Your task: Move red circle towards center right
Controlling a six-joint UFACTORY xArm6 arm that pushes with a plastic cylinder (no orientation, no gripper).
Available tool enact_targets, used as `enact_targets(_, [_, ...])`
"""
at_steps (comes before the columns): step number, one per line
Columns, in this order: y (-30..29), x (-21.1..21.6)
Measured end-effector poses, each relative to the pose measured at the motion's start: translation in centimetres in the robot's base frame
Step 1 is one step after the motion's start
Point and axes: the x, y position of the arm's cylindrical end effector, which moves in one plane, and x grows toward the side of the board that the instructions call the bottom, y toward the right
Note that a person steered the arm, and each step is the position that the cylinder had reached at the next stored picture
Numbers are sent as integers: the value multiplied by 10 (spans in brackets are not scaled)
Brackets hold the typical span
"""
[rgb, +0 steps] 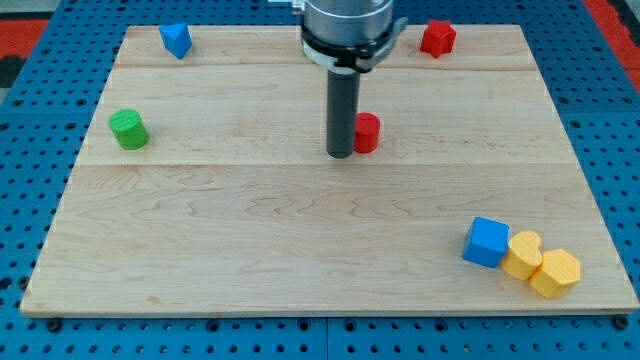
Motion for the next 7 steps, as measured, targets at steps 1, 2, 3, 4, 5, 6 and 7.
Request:
enact_targets(1, [37, -17])
enact_targets(2, [78, -23])
enact_targets(3, [99, -23])
enact_targets(4, [107, -23])
enact_targets(5, [110, -23])
enact_targets(6, [91, -34])
enact_targets(7, [61, -64])
